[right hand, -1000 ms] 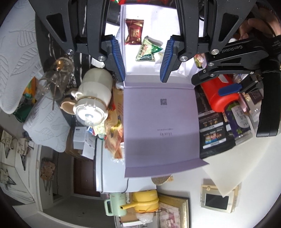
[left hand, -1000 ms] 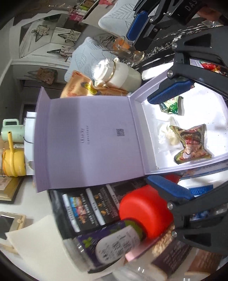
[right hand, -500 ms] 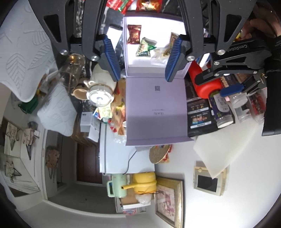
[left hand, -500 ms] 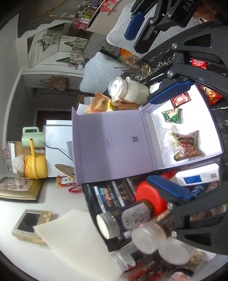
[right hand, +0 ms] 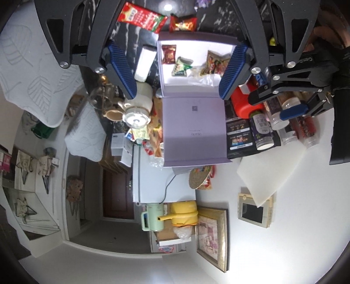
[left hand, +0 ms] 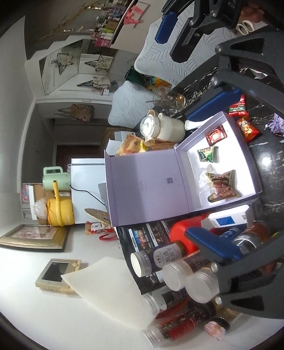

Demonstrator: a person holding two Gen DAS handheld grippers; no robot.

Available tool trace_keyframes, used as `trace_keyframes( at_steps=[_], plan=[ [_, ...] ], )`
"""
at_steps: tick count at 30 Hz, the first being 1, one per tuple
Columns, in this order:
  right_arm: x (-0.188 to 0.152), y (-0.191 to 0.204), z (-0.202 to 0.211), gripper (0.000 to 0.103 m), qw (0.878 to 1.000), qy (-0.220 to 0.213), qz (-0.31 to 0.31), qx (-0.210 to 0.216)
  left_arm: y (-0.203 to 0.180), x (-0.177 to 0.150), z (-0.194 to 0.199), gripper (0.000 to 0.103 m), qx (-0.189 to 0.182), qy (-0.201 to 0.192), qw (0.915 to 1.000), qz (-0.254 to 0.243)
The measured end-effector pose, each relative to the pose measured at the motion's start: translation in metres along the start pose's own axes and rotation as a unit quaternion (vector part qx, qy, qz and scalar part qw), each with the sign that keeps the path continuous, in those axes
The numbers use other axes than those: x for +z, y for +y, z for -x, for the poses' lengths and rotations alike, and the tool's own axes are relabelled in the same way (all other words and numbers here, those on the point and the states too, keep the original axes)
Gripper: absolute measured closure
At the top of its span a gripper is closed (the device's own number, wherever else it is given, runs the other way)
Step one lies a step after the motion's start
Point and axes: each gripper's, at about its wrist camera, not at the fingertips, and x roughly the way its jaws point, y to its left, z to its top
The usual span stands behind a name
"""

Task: Organize soft objects
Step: 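Withdraw both grippers from the box and move toward the purple sachet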

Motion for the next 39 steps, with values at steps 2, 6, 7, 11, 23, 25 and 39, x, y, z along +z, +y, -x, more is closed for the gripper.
trace_keyframes(
  at_steps=[2, 6, 7, 11, 23, 25, 39],
  plan=[
    [-0.006, 0.0, 0.01, 0.024, 1.0, 0.002, -0.001, -0.004, -0.003, -0.006, 0.008, 0.003, -0.01, -0.001, 0.9999, -0.004],
    [-0.018, 0.001, 0.028, 0.016, 1.0, 0.002, -0.005, -0.012, -0.01, -0.016, 0.019, 0.003, -0.027, 0.002, 0.9996, -0.01],
    [-0.021, 0.002, 0.033, 0.016, 1.0, 0.003, -0.005, -0.013, -0.012, -0.02, 0.021, 0.003, -0.03, 0.003, 0.9995, -0.012],
    [-0.035, 0.004, 0.049, 0.014, 1.0, 0.006, -0.01, -0.019, -0.018, -0.035, 0.031, 0.003, -0.034, 0.0, 0.9992, -0.021],
    [-0.086, 0.01, 0.08, 0.012, 0.998, 0.021, -0.023, -0.045, -0.029, -0.081, 0.048, 0.003, -0.066, 0.022, 0.9974, -0.018],
    [-0.094, 0.01, 0.083, 0.012, 0.998, 0.025, -0.025, -0.049, -0.031, -0.087, 0.049, 0.003, -0.07, 0.026, 0.997, -0.019],
    [-0.151, -0.007, 0.086, 0.012, 0.993, 0.063, -0.062, -0.075, -0.044, -0.141, 0.027, 0.003, -0.099, 0.097, 0.9903, -0.009]
  ],
)
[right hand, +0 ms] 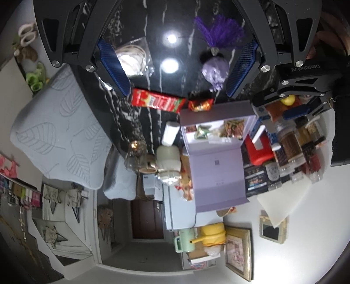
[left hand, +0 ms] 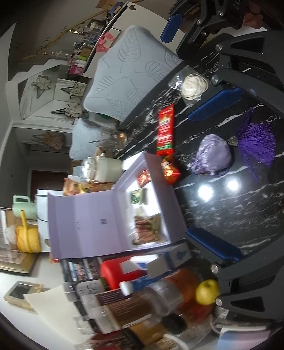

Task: Organize soft objects
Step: 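Withdraw both grippers from the box and move toward the purple sachet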

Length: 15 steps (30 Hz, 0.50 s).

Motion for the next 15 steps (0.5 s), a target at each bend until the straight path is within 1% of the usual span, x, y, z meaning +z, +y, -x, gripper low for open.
trace_keyframes(
  at_steps=[4, 9, 15],
  plan=[
    [-0.009, -0.003, -0.005, 0.012, 1.0, 0.011, -0.001, -0.002, -0.002, -0.013, -0.012, 0.003, 0.0, 0.019, 0.9998, 0.004],
    [-0.02, -0.003, -0.013, 0.012, 1.0, 0.019, 0.002, -0.007, -0.005, -0.027, -0.027, 0.003, -0.013, 0.042, 0.9989, 0.015],
    [-0.032, -0.01, -0.028, 0.012, 0.999, 0.039, -0.009, -0.007, -0.005, -0.034, -0.049, 0.003, -0.013, 0.068, 0.9974, 0.022]
  ],
)
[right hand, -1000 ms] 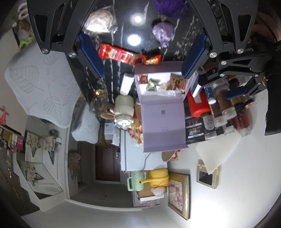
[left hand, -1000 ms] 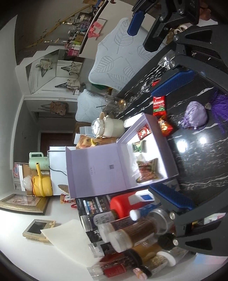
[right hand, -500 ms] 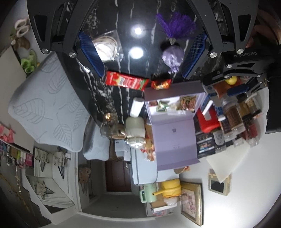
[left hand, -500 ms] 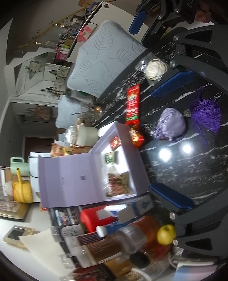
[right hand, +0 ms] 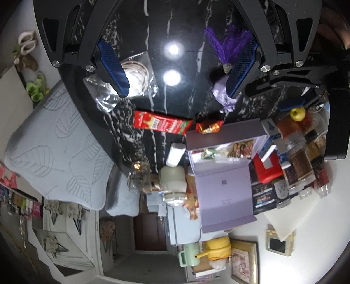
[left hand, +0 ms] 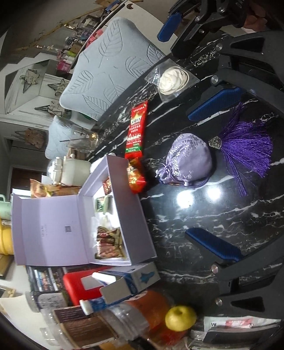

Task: Organize soft objects
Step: 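Withdraw both grippers from the box and move toward the purple sachet, then grasp the purple sachet with the left gripper while the right gripper grasps the clear flower bag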

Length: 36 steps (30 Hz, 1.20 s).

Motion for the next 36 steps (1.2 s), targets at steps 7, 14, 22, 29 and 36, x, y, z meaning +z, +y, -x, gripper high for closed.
trace_keyframes(
  at_steps=[7, 14, 22, 29, 36],
  plan=[
    [-0.011, -0.018, -0.021, 0.012, 0.999, 0.027, -0.025, -0.016, -0.002, 0.001, -0.028, 0.003, -0.009, 0.029, 0.9995, 0.008],
    [-0.017, -0.044, -0.037, 0.012, 0.995, 0.053, -0.075, -0.046, -0.002, 0.006, -0.055, 0.003, -0.014, 0.056, 0.9982, 0.017],
    [-0.023, -0.077, -0.068, 0.01, 0.983, 0.096, -0.141, -0.073, -0.009, 0.008, -0.077, 0.005, -0.016, 0.082, 0.9963, 0.018],
    [-0.024, -0.092, -0.089, 0.0, 0.972, 0.122, -0.175, -0.094, -0.008, 0.01, -0.081, 0.03, -0.001, 0.073, 0.9973, 0.005],
    [-0.009, -0.086, -0.111, 0.0, 0.976, 0.135, -0.131, -0.106, -0.005, 0.011, -0.082, 0.043, -0.001, 0.059, 0.9982, -0.004]
  ],
)
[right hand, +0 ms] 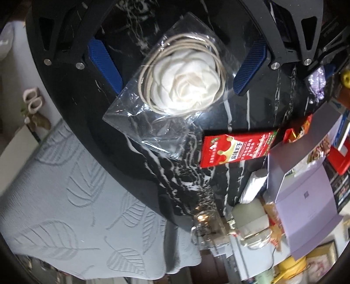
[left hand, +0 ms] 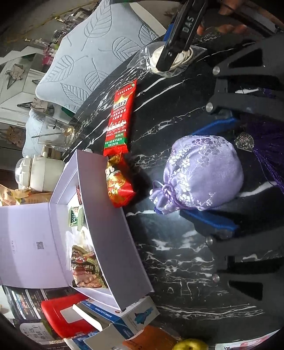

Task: Organize soft objects
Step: 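Grasp the purple sachet with the left gripper while the right gripper grasps the clear flower bag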

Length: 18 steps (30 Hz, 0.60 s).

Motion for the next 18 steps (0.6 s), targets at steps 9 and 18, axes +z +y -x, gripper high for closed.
trace_keyframes(
  at_steps=[9, 18],
  plan=[
    [0.007, 0.03, -0.018, 0.0, 0.998, 0.01, 0.062, -0.011, 0.024, -0.009, 0.018, 0.044, 0.018, -0.006, 0.9996, 0.022],
    [-0.002, 0.047, -0.017, 0.019, 0.994, -0.007, 0.107, -0.004, 0.047, -0.02, 0.039, 0.044, 0.034, -0.018, 0.9982, 0.046]
  ],
)
